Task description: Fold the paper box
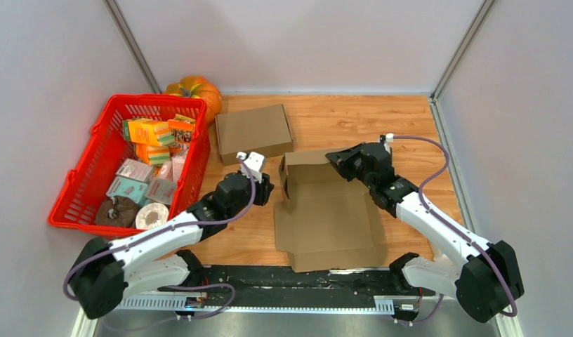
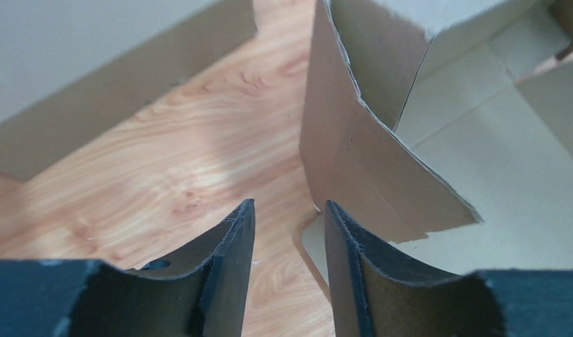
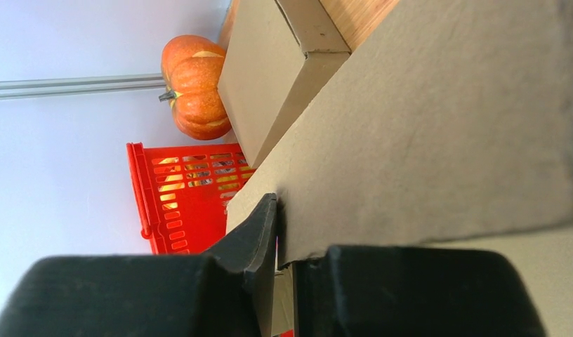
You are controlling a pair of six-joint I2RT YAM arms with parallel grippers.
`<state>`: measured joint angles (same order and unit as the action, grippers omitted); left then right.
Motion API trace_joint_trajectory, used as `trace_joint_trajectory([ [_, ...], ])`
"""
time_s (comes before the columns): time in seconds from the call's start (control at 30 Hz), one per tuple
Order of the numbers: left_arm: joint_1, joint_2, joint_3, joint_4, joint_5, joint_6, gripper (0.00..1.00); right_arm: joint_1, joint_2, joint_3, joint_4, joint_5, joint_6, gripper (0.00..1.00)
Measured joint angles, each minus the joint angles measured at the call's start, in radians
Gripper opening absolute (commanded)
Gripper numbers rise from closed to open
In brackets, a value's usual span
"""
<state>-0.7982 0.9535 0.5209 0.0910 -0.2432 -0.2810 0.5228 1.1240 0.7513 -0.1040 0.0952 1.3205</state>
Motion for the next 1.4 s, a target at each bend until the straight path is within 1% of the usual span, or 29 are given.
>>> trace_joint_trajectory([
  [0.13, -0.001, 0.168, 0.000, 0.106, 0.061, 0.035, 0.52, -0.001, 0.005, -0.001, 0.005, -0.019, 0.013, 0.14],
  [0.27, -0.001, 0.269, 0.050, 0.175, 0.116, 0.072, 0.52, -0.001, 0.020, 0.007, 0.004, -0.023, -0.013, 0.15],
  [0.33, -0.001, 0.292, 0.073, 0.205, 0.137, 0.086, 0.51, -0.003, 0.035, 0.022, 0.004, -0.019, -0.059, 0.16],
  [0.4, -0.001, 0.295, 0.079, 0.228, 0.153, 0.091, 0.51, -0.003, 0.037, 0.021, 0.008, -0.016, -0.089, 0.15],
  [0.53, -0.004, 0.296, 0.079, 0.251, 0.153, 0.088, 0.55, -0.003, 0.037, 0.016, 0.026, -0.017, -0.114, 0.15],
  [0.7, -0.032, 0.314, 0.079, 0.293, 0.090, 0.077, 0.55, -0.004, 0.047, 0.016, 0.037, -0.015, -0.116, 0.16],
  [0.83, -0.079, 0.319, 0.071, 0.335, 0.025, 0.079, 0.56, -0.007, 0.055, 0.016, 0.041, -0.016, -0.116, 0.29],
  [0.9, -0.093, 0.308, 0.041, 0.374, 0.006, 0.079, 0.56, -0.007, 0.055, 0.016, 0.034, -0.015, -0.127, 0.28],
  [1.03, -0.096, 0.291, -0.013, 0.395, -0.022, 0.079, 0.54, -0.007, 0.055, 0.016, 0.027, -0.015, -0.155, 0.15],
  [1.1, -0.096, 0.295, -0.015, 0.398, -0.035, 0.079, 0.54, -0.008, 0.055, 0.016, 0.042, -0.022, -0.158, 0.15],
  [1.23, -0.096, 0.308, -0.011, 0.412, -0.053, 0.079, 0.57, -0.007, 0.059, 0.016, 0.056, -0.026, -0.158, 0.15],
  [1.33, -0.096, 0.326, 0.006, 0.418, -0.059, 0.079, 0.57, -0.008, 0.062, 0.016, 0.059, -0.026, -0.158, 0.13],
  [1.4, -0.096, 0.330, 0.011, 0.428, -0.054, 0.079, 0.57, -0.008, 0.064, 0.016, 0.061, -0.024, -0.158, 0.18],
])
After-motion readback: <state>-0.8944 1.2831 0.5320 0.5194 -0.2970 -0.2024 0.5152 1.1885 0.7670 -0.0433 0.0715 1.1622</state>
